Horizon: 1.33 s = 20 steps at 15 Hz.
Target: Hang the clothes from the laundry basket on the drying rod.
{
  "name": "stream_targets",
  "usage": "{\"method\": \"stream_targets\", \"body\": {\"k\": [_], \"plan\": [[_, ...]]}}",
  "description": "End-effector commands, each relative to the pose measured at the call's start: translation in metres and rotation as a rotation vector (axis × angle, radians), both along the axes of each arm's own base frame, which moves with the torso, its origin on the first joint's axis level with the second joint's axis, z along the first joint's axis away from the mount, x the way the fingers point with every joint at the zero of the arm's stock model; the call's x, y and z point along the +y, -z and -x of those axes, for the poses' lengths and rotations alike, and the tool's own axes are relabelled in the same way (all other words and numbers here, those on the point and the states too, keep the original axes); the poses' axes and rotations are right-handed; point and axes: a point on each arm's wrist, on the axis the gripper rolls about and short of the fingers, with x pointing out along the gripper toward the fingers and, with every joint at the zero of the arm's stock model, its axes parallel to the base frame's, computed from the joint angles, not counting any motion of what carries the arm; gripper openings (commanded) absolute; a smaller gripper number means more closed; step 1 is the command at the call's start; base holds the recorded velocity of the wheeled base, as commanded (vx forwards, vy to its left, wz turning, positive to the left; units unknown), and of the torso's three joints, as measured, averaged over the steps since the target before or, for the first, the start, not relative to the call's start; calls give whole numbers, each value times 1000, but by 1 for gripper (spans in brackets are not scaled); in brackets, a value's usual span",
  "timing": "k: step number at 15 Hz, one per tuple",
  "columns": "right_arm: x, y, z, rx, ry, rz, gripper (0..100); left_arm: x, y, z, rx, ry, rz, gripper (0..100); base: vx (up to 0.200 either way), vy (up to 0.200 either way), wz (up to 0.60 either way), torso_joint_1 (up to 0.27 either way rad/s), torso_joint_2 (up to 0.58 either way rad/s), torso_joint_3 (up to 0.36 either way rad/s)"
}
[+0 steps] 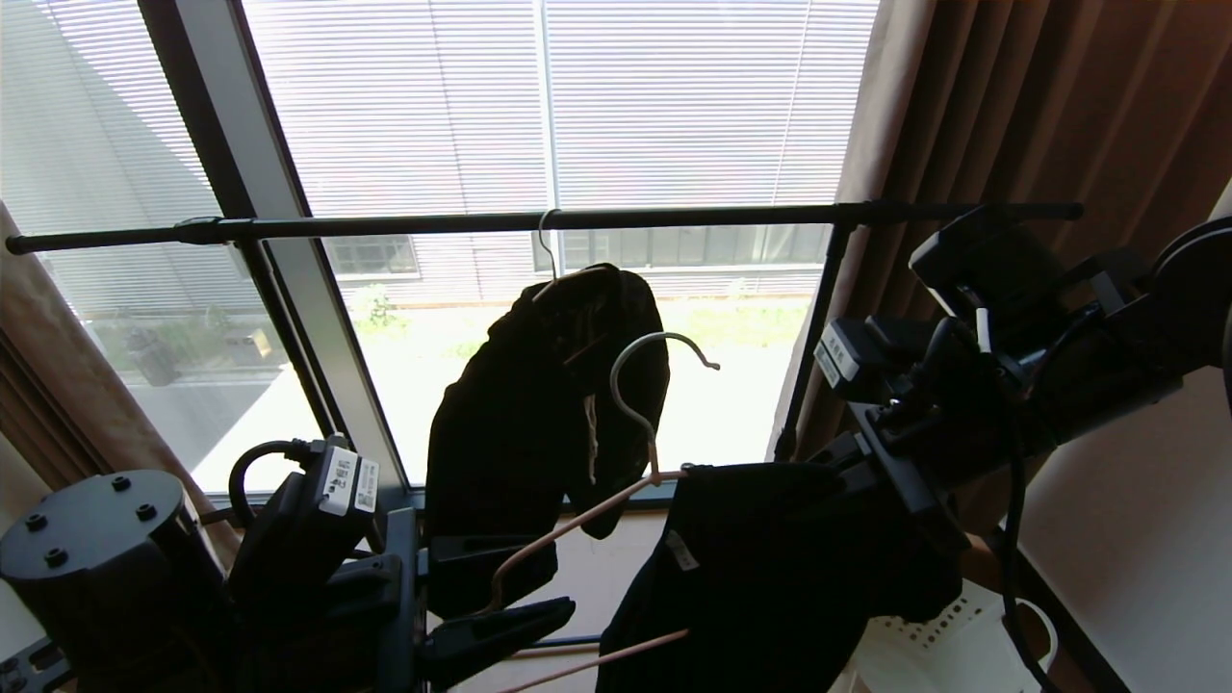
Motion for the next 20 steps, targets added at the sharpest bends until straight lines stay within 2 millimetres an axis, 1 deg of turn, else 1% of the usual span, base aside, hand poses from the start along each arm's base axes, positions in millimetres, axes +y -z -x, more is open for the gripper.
{"method": "stream_targets", "body": {"k": [1,2,4,5,7,10,12,14,16,17,18,19,20], "plan": [[0,-1,1,-3,-2,-2,0,0,2,-1,8,-3,-5,100,0,0,0,0,0,0],[0,-1,1,-5,-2,-3,0,-1,4,-2,11,-2,-14,100,0,0,0,0,0,0],[0,-1,1,-4,-1,-3,0,-1,4,-4,15,-9,-10,100,0,0,0,0,0,0],[0,-2,1,6,8,-4,0,0,-2,-8,-28,-35,2,100,0,0,0,0,0,0],[0,-3,1,18,22,-7,0,3,-7,-10,-63,-91,22,100,0,0,0,0,0,0],[-2,-5,4,13,22,-10,0,6,-5,-13,-58,-194,15,100,0,0,0,0,0,0],[-2,-5,4,15,24,-10,0,11,-8,-15,-66,-226,24,100,0,0,0,0,0,0],[-1,-5,3,28,41,-13,0,21,-21,-10,-109,-256,57,100,0,0,0,0,0,0],[-1,-6,1,47,69,-21,0,29,-31,-1,-110,-273,76,100,0,0,0,0,0,0],[0,-7,-2,53,97,-37,0,32,-36,6,-90,-275,76,100,0,0,0,0,0,0],[0,-7,-3,57,109,-44,0,33,-36,8,-80,-275,75,100,0,0,0,0,0,0],[1,-11,-6,88,183,-86,0,40,-43,15,-39,-293,98,100,0,0,0,0,0,0],[2,-13,-7,102,214,-106,0,44,-46,19,-13,-306,114,100,0,0,0,0,0,0]]}}
